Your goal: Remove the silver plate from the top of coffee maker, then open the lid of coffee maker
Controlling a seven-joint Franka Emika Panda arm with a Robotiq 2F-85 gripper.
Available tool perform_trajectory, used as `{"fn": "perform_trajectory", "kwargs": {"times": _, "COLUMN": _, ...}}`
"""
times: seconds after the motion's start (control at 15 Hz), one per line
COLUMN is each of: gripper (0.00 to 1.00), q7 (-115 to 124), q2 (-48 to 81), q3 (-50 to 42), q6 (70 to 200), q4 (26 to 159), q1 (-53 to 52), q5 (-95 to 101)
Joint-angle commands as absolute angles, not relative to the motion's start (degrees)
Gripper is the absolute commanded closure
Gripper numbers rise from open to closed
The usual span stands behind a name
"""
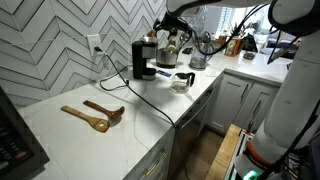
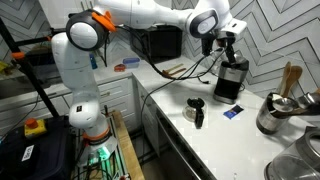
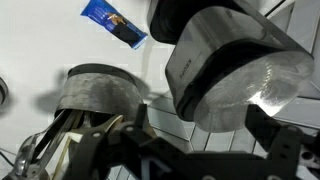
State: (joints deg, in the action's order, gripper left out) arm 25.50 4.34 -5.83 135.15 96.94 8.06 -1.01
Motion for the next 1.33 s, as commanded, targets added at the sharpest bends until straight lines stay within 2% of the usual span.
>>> {"fn": "perform_trajectory", "kwargs": {"times": 0.0, "gripper": 0.00, "q7": 26.4, "q2": 8.3, "q3": -6.5, "q6": 131.0, "q4": 91.2, "q1": 7.5, "q5": -3.6}}
{"fn": "perform_trajectory", "kwargs": {"times": 0.2, "gripper": 0.01, "q7": 27.8, "q2": 9.9, "q3": -6.6, "q6": 128.0, "q4": 88.9, "q1": 7.4, "q5": -4.3}}
{"fn": "perform_trajectory", "kwargs": {"times": 0.33, "gripper": 0.08, "q7": 28.3, "q2": 10.8, "q3": -6.6, "q6": 126.5, "q4": 87.6, "q1": 7.4, "q5": -4.9}}
{"fn": "perform_trajectory", "kwargs": {"times": 0.6, "gripper": 0.40, "q7": 28.0, "q2": 11.9, "q3": -6.5, "q6": 126.2, "q4": 86.2, "q1": 7.6, "q5": -7.2}}
{"fn": "perform_trajectory", "kwargs": {"times": 0.8, "gripper": 0.48, "q7": 28.2, "q2": 12.4, "q3": -6.4, "q6": 126.4, "q4": 86.0, "q1": 7.7, "q5": -9.4}}
{"fn": "perform_trajectory", "kwargs": {"times": 0.87, "gripper": 0.43, "q7": 28.3, "q2": 12.5, "q3": -6.5, "q6": 126.1, "q4": 85.9, "q1": 7.8, "q5": -10.0}}
{"fn": "perform_trajectory", "kwargs": {"times": 1.07, "gripper": 0.49, "q7": 29.3, "q2": 12.8, "q3": -6.9, "q6": 125.2, "q4": 86.0, "q1": 7.7, "q5": -9.8}}
{"fn": "perform_trajectory", "kwargs": {"times": 1.27, "gripper": 0.60, "q7": 29.8, "q2": 13.0, "q3": -7.1, "q6": 124.7, "q4": 85.9, "q1": 7.7, "q5": -9.8}}
